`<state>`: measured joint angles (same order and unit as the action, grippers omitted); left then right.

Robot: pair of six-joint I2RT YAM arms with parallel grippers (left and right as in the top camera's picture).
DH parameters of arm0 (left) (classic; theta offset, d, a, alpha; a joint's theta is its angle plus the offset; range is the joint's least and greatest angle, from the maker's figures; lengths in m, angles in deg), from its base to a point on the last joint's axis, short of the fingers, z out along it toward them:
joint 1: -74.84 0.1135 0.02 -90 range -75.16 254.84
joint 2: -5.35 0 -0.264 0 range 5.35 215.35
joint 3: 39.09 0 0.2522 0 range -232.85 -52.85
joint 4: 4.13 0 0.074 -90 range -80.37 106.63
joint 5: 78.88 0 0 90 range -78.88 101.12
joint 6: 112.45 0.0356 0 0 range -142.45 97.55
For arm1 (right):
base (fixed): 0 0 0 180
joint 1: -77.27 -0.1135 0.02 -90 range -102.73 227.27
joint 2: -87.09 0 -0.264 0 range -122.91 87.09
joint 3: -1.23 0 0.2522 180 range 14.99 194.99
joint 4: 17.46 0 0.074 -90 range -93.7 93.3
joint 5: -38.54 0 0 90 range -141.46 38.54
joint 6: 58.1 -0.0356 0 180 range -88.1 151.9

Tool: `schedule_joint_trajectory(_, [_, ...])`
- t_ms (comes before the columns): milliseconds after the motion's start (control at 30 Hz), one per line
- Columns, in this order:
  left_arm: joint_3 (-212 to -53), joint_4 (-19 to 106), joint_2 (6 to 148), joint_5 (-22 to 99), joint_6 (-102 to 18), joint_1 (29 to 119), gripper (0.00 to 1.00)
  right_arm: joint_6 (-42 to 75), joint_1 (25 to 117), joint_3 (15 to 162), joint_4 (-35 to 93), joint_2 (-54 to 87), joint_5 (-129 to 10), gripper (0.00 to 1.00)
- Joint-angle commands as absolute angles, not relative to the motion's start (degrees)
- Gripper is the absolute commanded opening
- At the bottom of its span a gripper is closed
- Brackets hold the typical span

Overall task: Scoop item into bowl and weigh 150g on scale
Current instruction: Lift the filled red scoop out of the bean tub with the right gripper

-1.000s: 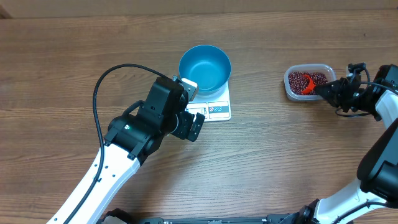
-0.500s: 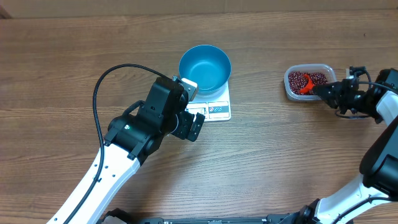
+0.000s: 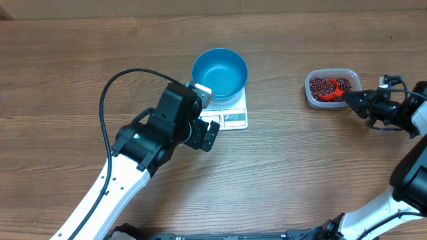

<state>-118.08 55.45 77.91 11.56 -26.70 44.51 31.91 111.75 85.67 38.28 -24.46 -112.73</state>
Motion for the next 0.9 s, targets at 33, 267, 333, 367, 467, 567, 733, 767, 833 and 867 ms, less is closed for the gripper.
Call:
schedule_joint_trajectory(33, [-117.80, 55.47, 78.21, 12.02, -25.83, 44.71, 1.00, 32.39, 112.58, 86.48, 38.63, -24.59, -117.15, 0.04])
schedule_joint_trajectory(267, [-117.80, 55.47, 78.21, 12.02, -25.83, 44.71, 0.99, 33.68, 114.59, 86.48, 39.70, -24.59, -119.79, 0.04])
schedule_joint_trajectory(333, [-117.80, 55.47, 78.21, 12.02, -25.83, 44.71, 1.00, 33.92, 115.31, 86.48, 40.31, -24.59, -120.82, 0.04])
schedule_joint_trajectory(367, [-117.80, 55.47, 78.21, 12.02, -25.83, 44.71, 1.00, 33.92, 115.55, 86.48, 40.46, -24.59, -120.84, 0.04])
schedule_joint_trajectory(467, [-117.80, 55.47, 78.21, 12.02, -25.83, 44.71, 0.99, 37.00, 116.01, 86.48, 42.08, -24.59, -123.79, 0.04])
schedule_joint_trajectory(567, [-117.80, 55.47, 78.21, 12.02, -25.83, 44.71, 1.00, 38.23, 116.10, 86.48, 43.13, -24.59, -126.74, 0.04])
schedule_joint_trajectory(733, [-117.80, 55.47, 78.21, 12.02, -25.83, 44.71, 1.00, 38.82, 116.08, 86.48, 43.46, -24.59, -130.28, 0.04])
schedule_joint_trajectory(767, [-117.80, 55.47, 78.21, 12.02, -25.83, 44.71, 0.99, 39.30, 116.08, 86.48, 43.63, -24.59, -130.85, 0.04])
schedule_joint_trajectory(833, [-117.80, 55.47, 78.21, 12.02, -25.83, 44.71, 1.00, 41.13, 116.08, 86.48, 44.88, -24.59, -133.10, 0.04])
schedule_joint_trajectory(867, [-117.80, 55.47, 78.21, 12.02, -25.83, 44.71, 0.99, 41.42, 116.08, 86.48, 45.18, -24.59, -133.74, 0.04])
